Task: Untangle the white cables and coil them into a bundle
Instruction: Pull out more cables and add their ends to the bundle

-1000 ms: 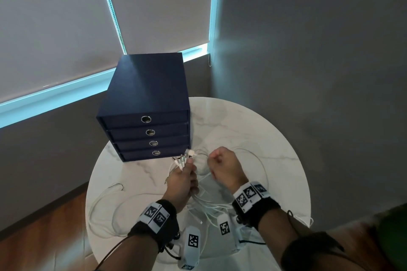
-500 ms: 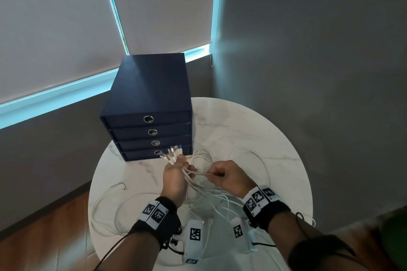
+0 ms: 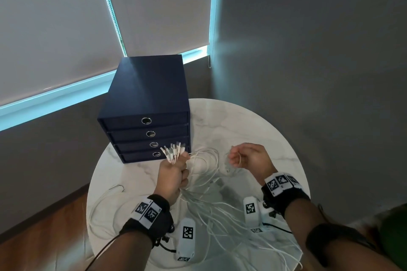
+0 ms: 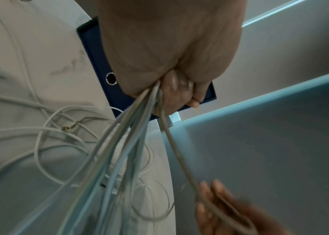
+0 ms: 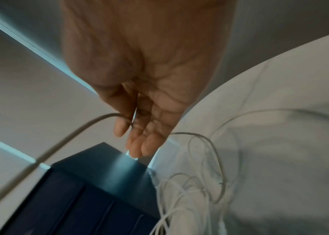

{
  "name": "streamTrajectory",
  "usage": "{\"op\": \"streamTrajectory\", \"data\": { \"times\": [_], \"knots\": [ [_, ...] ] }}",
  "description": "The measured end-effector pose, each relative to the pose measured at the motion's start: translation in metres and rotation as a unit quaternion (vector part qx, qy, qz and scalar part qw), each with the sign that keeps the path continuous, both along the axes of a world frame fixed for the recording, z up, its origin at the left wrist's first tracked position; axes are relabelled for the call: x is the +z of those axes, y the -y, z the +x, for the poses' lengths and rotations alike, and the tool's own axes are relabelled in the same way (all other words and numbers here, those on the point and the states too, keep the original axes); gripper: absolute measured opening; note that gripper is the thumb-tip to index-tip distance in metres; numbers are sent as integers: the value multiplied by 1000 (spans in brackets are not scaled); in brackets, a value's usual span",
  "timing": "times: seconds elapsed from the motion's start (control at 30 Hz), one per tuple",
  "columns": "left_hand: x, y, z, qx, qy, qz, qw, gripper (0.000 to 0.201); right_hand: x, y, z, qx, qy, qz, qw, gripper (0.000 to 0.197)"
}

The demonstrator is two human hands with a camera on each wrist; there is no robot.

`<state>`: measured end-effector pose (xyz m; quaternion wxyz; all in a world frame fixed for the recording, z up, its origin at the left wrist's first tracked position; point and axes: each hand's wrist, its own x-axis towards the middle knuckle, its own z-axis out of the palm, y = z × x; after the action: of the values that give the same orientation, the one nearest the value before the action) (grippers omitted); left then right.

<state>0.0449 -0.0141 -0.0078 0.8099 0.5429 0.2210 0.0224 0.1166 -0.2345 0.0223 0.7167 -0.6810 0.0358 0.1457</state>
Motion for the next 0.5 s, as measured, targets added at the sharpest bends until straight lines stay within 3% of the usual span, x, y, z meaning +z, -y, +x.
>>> {"op": "streamTrajectory", "data": {
  "times": [0.17,0.23,0.37,0.5],
  "knots": [
    [14,12,7,-23,39,47,998,16,14,-30,-15,179,43,-34,982,10],
    [16,16,9,-38,47,52,997,25,17,-39,-20,218,58,-41,973,12],
    [15,18,3,-87,56,55,993,14,27,-45,-17,178,100,-47,978,14],
    [2,9,-6,-70,29,33,997,14,39,-31,-3,61,130,-14,989,16]
  ]
}}
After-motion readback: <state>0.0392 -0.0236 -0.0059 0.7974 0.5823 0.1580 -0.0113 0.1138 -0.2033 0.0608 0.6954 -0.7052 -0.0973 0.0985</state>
